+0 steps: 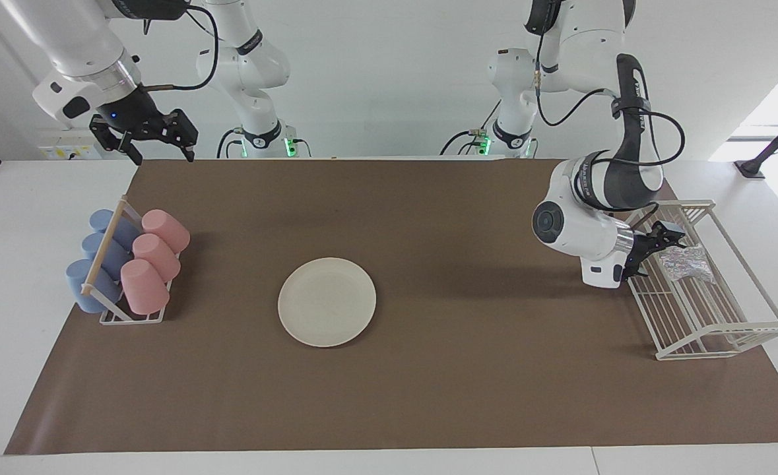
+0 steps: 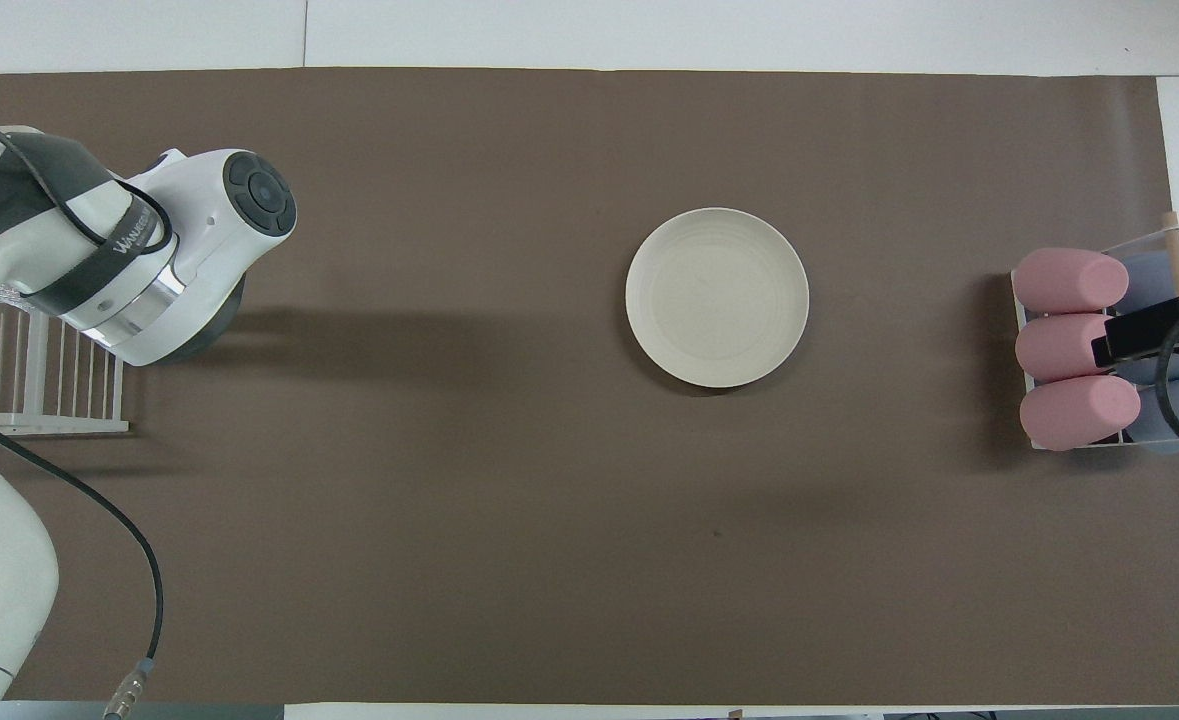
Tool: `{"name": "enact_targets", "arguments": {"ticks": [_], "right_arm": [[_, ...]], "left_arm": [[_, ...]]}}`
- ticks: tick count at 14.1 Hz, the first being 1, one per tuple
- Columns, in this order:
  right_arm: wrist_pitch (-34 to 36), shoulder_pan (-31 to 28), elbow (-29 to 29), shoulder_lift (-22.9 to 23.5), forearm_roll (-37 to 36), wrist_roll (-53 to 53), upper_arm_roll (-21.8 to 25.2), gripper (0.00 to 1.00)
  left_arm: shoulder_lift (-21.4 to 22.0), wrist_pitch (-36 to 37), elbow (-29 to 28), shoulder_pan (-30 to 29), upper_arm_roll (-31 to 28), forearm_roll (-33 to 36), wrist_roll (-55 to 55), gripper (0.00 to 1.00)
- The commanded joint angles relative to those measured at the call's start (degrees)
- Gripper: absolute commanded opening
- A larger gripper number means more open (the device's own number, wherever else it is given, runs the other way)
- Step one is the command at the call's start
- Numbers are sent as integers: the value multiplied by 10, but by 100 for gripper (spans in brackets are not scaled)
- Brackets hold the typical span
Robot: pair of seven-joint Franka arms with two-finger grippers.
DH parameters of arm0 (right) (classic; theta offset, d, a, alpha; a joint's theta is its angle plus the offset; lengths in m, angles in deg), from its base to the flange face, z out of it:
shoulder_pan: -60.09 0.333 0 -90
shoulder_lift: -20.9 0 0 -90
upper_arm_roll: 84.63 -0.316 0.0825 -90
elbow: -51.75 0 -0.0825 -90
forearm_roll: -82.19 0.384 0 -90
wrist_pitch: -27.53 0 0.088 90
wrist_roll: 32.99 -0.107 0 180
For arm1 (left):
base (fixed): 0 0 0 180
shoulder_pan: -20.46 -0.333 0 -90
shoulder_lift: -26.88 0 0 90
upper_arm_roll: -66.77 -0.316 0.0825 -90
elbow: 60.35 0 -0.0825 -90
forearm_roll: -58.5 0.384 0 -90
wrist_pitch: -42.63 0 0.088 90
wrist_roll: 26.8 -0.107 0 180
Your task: Wipe plate with sponge
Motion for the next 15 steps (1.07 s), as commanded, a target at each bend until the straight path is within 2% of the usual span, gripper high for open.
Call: {"name": "enact_targets", "arguments": {"ticks": [1, 5, 7, 11, 12, 15], "right_arm": [[5, -5, -8, -8, 3, -3, -3, 100], [5, -5, -8, -9, 3, -3, -3, 100], [5, -4, -8, -9, 3, -3, -3, 100], [5, -5, -8, -8, 3, -3, -3, 100], [5, -5, -8, -9, 3, -3, -3, 100], [5, -5, -8, -9, 3, -3, -3, 100]], "left_arm": [[55, -21, 0, -14, -4, -84, -47, 100], [90, -11, 39, -26, -11, -210, -116, 100], [117, -9, 38, -40, -11, -271, -135, 100], [190, 23, 33, -105, -11, -446, -271, 100], [204, 42, 31, -116, -11, -476, -299, 100], [242, 90, 20, -113, -11, -504, -305, 100]]}}
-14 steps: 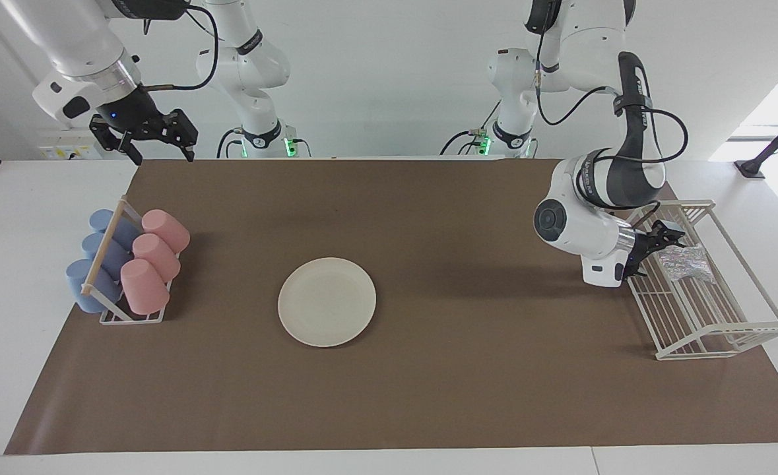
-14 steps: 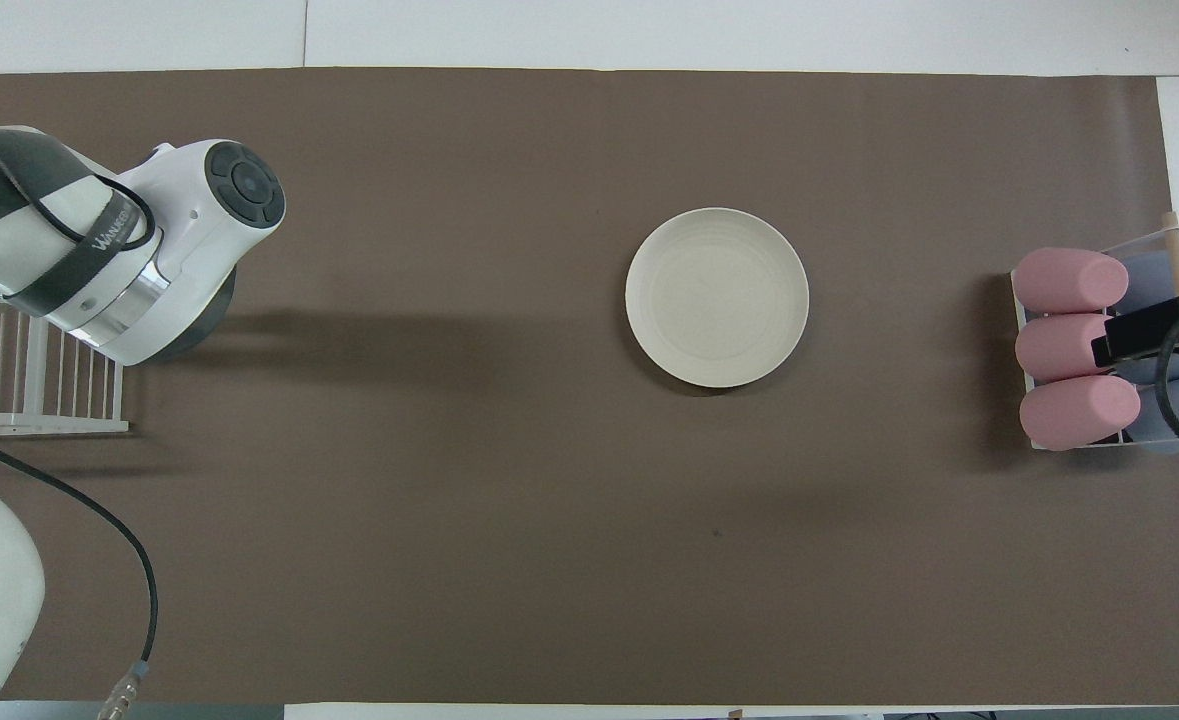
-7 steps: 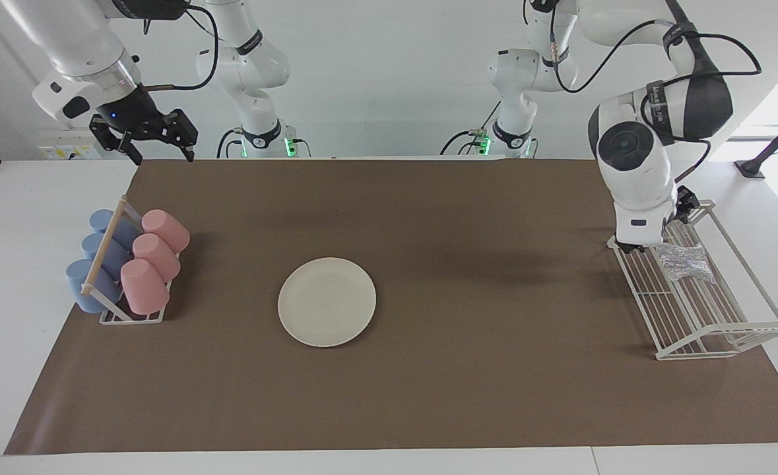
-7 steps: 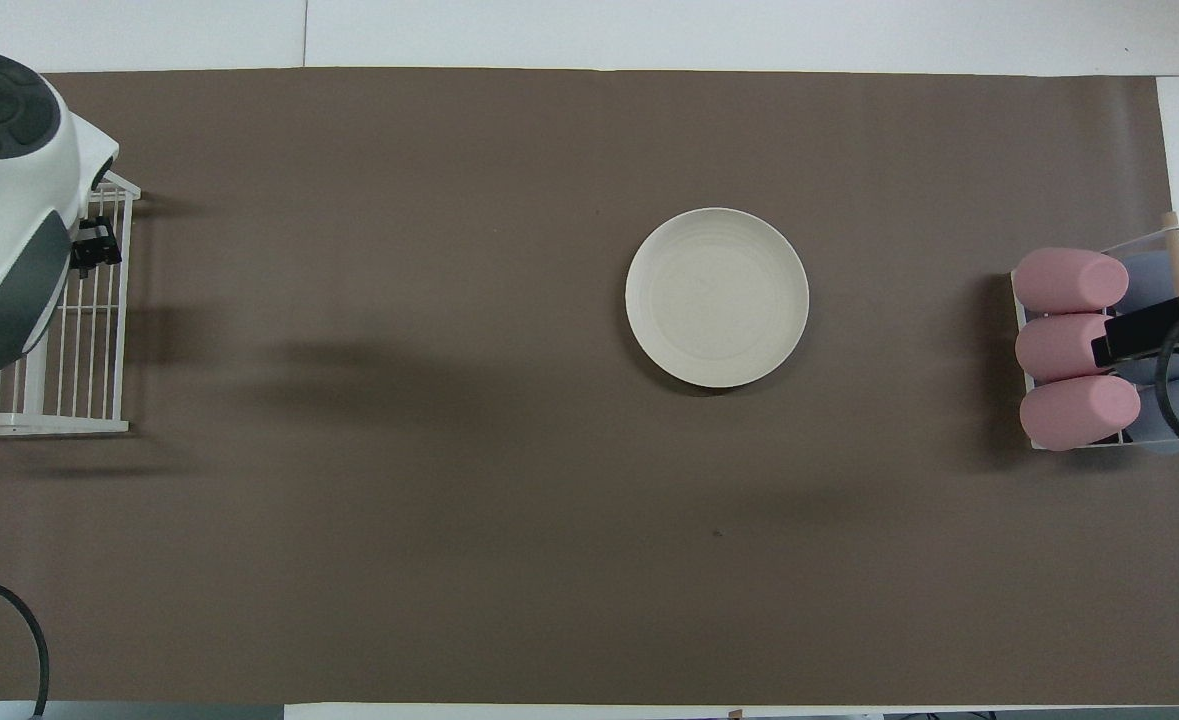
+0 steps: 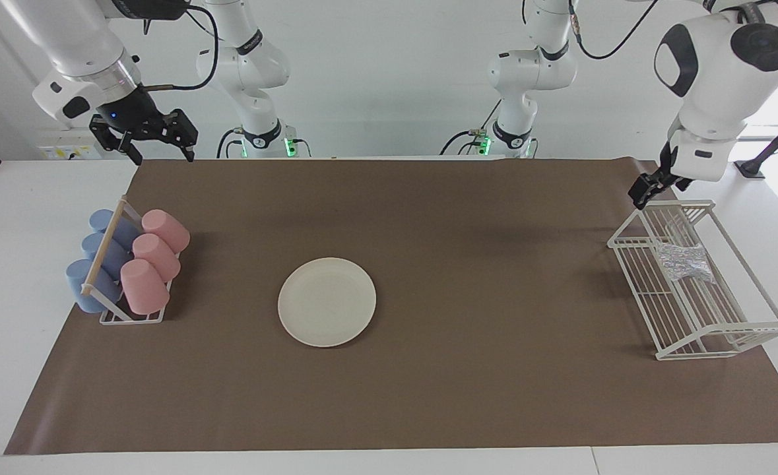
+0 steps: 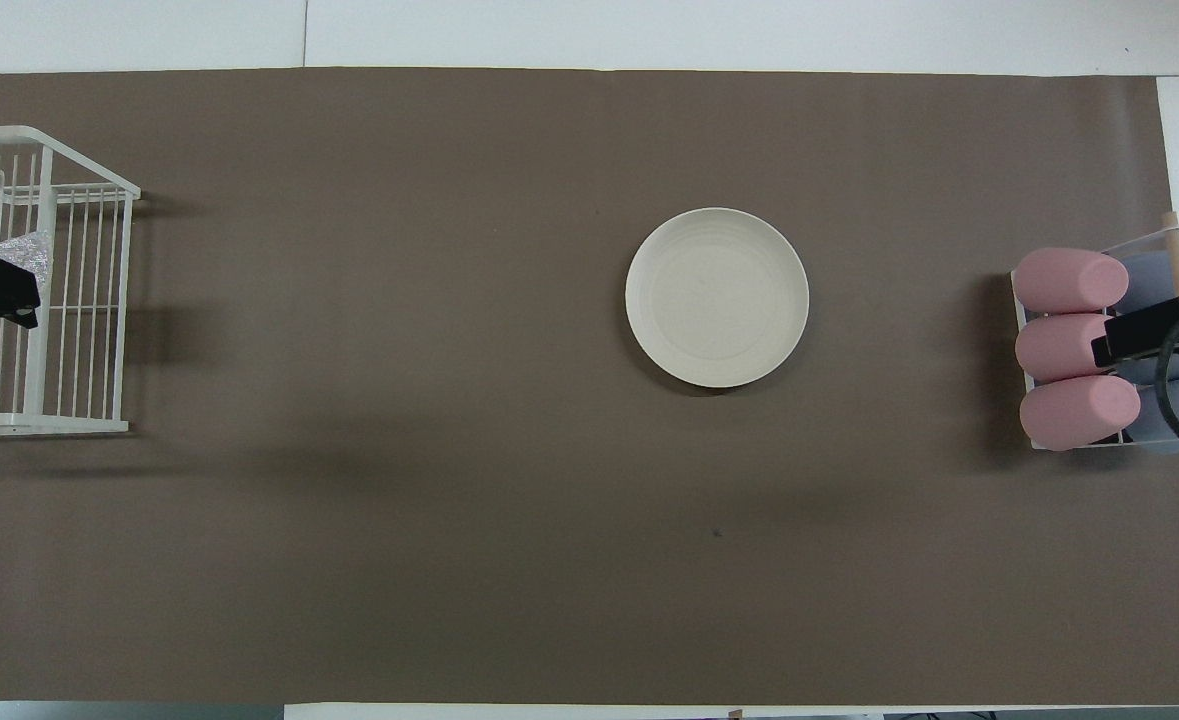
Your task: Wipe plate with sponge
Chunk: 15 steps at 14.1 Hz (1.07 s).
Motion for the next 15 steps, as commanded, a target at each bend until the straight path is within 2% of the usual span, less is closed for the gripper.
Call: {"name": "enact_targets", "arguments": {"ticks": [1, 4, 6, 8, 10, 12, 13, 15], "right_arm": [[5, -5, -8, -9, 3, -3, -3, 100], [5, -5, -8, -9, 3, -3, -3, 100], [5, -4, -8, -8, 3, -3, -3, 100], [5, -5, -8, -8, 3, -3, -3, 100], [5, -5, -8, -8, 3, -3, -3, 100], [5, -4, -8, -9, 3, -3, -3, 100], [5, -5, -8, -9, 3, -3, -3, 100], [5, -5, -8, -8, 3, -3, -3, 100]], "left_arm": [[46, 26, -30, 5, 4, -45, -7, 100], [96, 27, -82, 7, 4, -82, -7, 100], [104, 27, -86, 7, 4, -99, -6, 100], [97, 18, -82, 8, 9, -99, -4, 100], [81, -17, -73, 43, -2, -99, 5, 100], [42, -9, -37, 55, -19, -99, 16, 100], [18, 28, 18, 56, -20, -99, 16, 100], [27, 26, 16, 70, -21, -99, 10, 100]]}}
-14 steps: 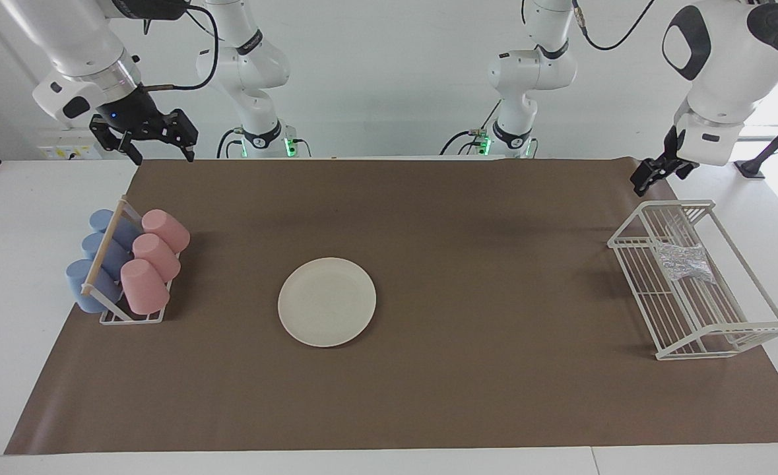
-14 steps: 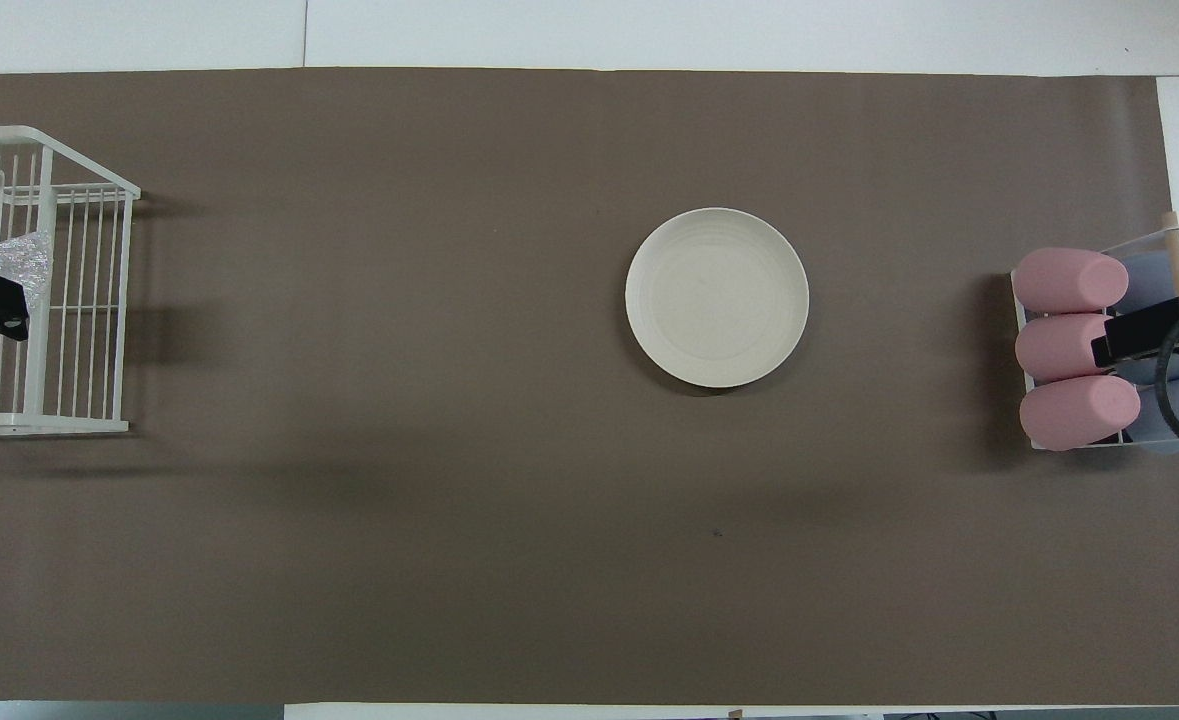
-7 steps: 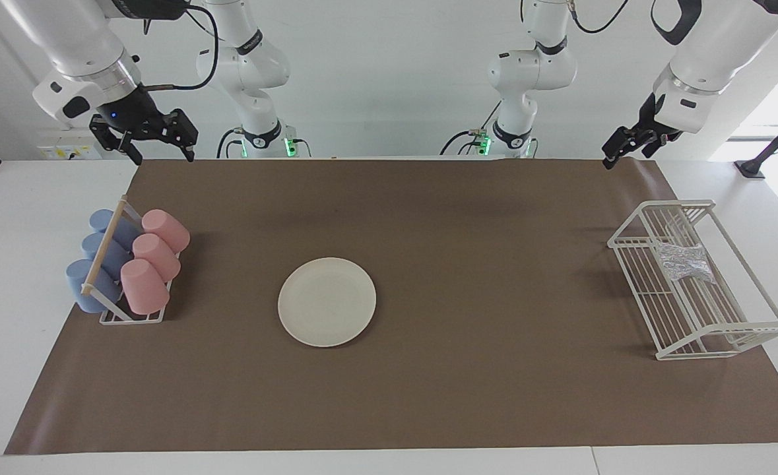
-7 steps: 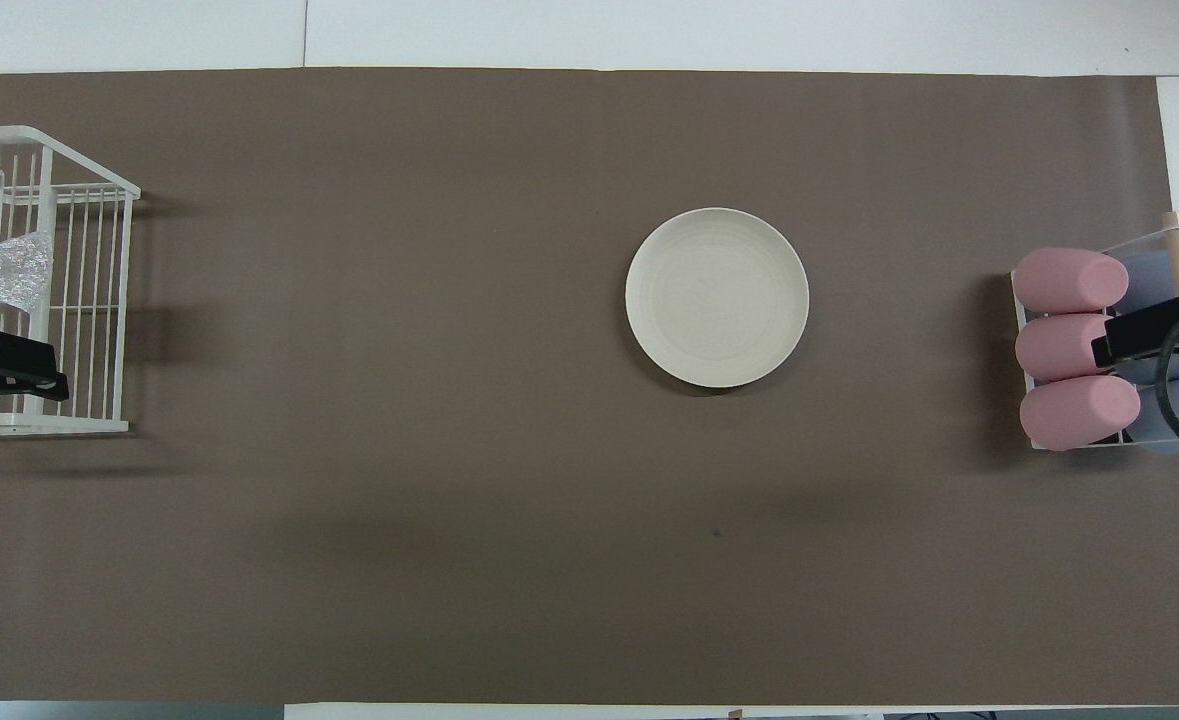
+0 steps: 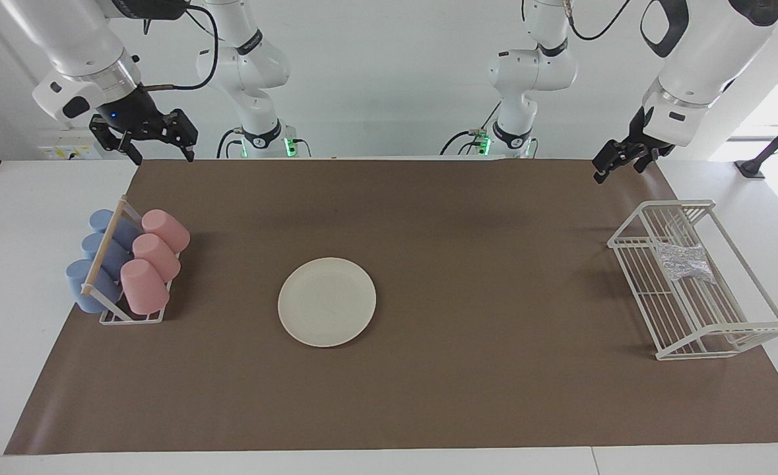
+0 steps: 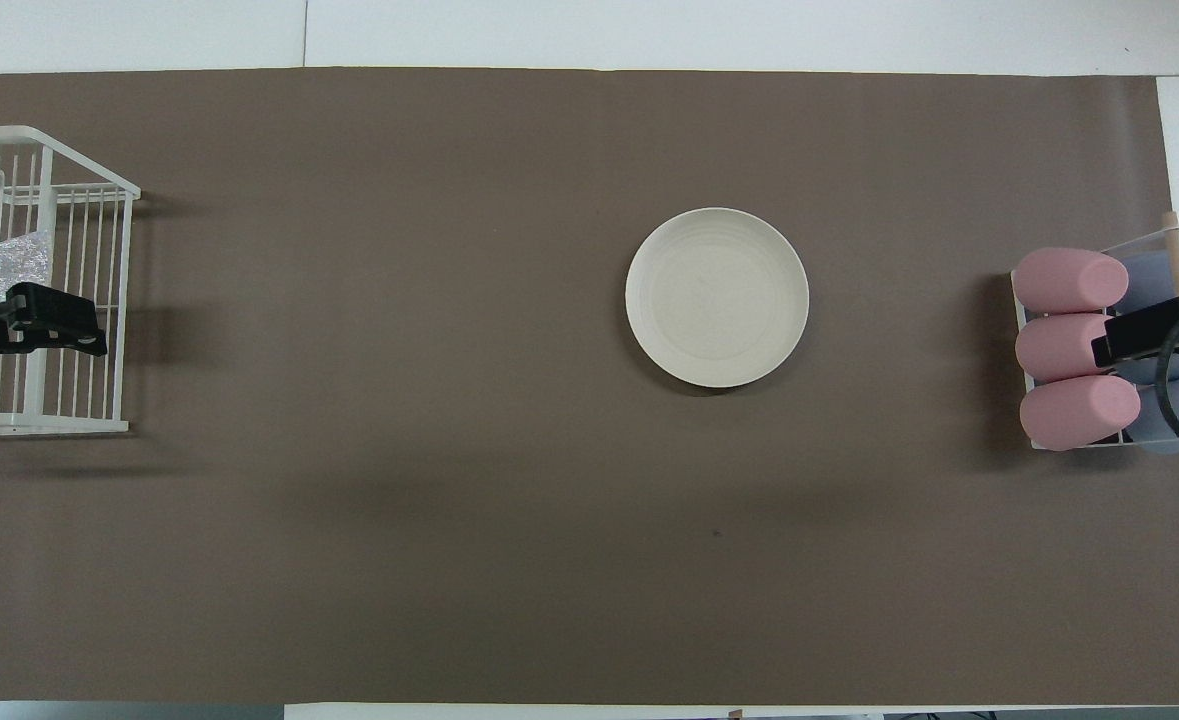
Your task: Wipe plate with sponge
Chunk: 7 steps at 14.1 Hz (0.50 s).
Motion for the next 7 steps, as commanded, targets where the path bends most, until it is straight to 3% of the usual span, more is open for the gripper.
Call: {"name": "enact_targets", "arguments": {"ticks": [1, 7], "right_arm": [[5, -4, -8, -9, 3, -3, -3, 100], [5, -5, -8, -9, 3, -3, -3, 100]], "left_arm": [[-7, 23, 31, 24, -12, -6, 1, 100], [-6, 22, 31, 20, -13, -6, 0, 100]]}}
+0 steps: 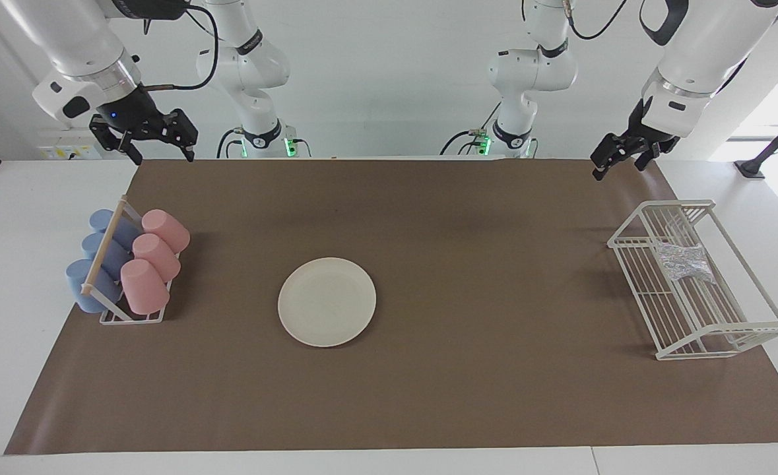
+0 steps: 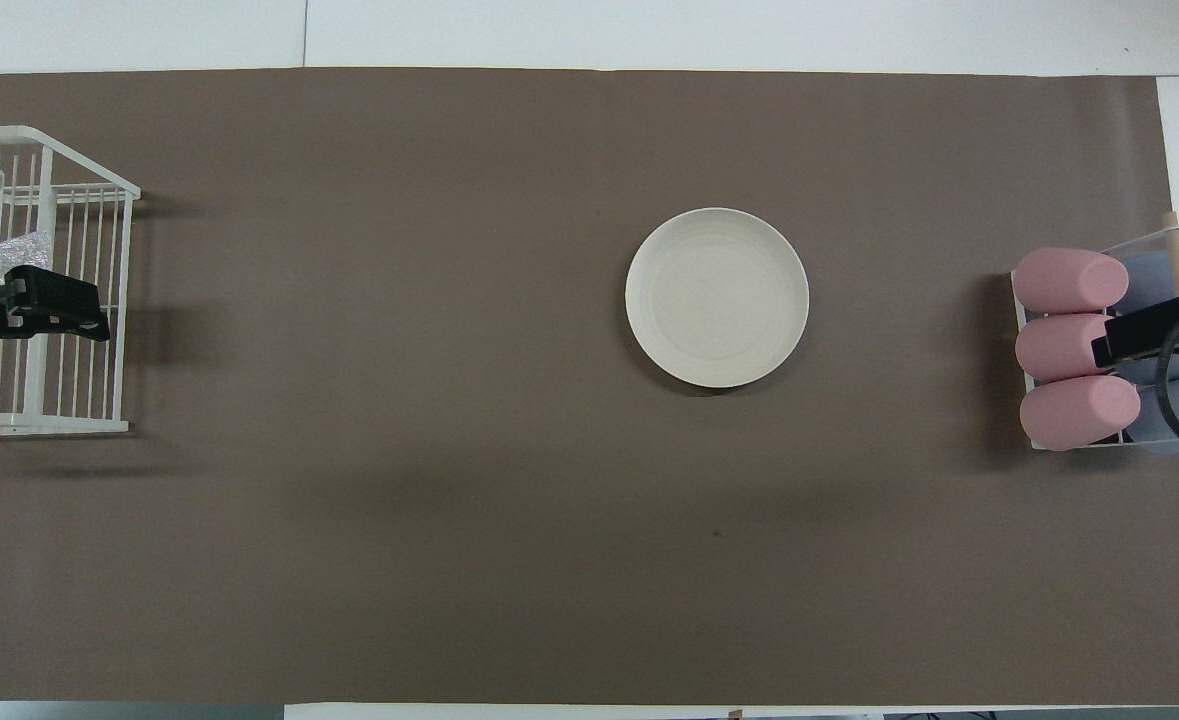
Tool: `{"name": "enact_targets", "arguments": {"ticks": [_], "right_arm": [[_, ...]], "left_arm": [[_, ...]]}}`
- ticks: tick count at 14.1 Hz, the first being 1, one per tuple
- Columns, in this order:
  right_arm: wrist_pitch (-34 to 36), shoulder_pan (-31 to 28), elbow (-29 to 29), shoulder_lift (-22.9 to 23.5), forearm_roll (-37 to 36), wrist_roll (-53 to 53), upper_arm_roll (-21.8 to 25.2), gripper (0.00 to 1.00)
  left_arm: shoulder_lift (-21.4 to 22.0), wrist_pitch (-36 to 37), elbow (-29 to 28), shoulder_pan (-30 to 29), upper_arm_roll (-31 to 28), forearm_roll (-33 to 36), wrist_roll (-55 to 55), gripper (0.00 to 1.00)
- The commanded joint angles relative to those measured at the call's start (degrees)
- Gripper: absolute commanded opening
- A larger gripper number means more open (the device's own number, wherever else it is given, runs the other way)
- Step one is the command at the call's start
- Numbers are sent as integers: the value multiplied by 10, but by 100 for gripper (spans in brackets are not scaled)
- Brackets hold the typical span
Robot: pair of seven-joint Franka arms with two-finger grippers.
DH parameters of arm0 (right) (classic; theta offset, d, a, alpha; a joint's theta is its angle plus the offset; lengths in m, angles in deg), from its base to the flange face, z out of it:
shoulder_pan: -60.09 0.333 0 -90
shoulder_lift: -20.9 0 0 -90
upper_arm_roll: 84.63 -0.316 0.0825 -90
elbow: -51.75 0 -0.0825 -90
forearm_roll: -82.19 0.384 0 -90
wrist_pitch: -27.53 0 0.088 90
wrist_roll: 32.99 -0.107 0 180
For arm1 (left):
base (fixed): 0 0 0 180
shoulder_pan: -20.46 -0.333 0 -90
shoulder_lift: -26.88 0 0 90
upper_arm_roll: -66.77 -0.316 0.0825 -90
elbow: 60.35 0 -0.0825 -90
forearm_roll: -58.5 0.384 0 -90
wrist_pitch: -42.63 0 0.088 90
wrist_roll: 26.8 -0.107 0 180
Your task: Wipe plate with sponge
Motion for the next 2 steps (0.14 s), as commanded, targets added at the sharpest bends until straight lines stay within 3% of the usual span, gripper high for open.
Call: {"name": "enact_targets", "arguments": {"ticks": [1, 2], "right_arm": [[5, -5, -8, -9, 3, -3, -3, 100], [5, -5, -8, -9, 3, -3, -3, 100]], "left_arm": [[-4, 13, 12, 3, -9, -6, 2, 100], [-3, 15, 13, 5, -8, -6, 2, 100]]}}
